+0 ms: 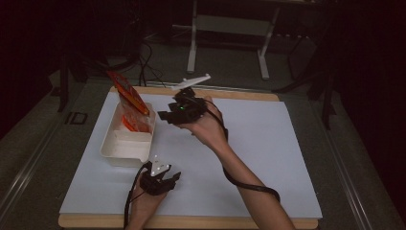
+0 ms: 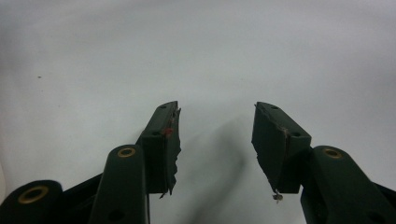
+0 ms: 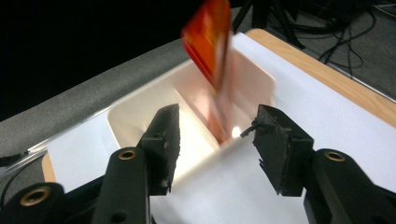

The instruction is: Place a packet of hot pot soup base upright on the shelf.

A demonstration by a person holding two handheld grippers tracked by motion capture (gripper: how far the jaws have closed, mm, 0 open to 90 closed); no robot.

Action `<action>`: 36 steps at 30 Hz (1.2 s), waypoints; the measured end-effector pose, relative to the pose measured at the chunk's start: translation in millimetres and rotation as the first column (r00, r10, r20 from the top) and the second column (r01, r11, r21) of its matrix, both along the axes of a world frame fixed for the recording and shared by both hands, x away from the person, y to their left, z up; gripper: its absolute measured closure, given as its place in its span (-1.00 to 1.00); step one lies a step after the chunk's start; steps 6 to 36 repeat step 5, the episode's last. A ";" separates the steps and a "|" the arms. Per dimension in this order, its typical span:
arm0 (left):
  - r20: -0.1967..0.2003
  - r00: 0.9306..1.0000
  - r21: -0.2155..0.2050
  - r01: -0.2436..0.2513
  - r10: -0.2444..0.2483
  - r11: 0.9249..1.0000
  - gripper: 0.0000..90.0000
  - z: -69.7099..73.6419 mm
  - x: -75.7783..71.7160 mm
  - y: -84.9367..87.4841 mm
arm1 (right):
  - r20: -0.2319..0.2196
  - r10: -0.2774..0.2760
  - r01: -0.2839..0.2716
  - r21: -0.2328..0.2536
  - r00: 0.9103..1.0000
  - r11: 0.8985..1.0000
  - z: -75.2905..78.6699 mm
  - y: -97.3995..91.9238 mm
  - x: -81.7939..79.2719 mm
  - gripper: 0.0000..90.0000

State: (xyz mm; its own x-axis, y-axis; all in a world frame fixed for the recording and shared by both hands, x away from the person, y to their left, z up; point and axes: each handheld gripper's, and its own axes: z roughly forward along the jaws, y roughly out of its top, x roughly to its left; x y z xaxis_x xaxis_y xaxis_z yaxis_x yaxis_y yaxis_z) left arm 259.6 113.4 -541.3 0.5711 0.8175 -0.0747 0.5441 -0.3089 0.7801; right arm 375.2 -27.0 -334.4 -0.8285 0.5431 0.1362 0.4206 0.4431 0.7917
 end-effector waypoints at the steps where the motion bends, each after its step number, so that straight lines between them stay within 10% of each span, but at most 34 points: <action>1: 0.000 1.000 -0.001 0.000 0.000 1.000 0.14 -0.1 0.0 -0.2 | -0.009 -0.016 0.016 0.001 1.000 1.000 -4.3 -12.1 0.0 0.09; 5: 0.000 1.000 0.003 -0.005 0.005 1.000 0.14 -0.9 0.6 -1.2 | -0.044 -0.086 0.085 -0.018 0.995 0.996 -27.3 -49.6 2.8 0.01; 36: 0.000 1.000 0.003 -0.005 0.005 1.000 0.14 -0.9 0.6 -1.2 | -0.044 -0.086 0.085 -0.018 0.995 0.996 -27.3 -49.6 2.8 0.01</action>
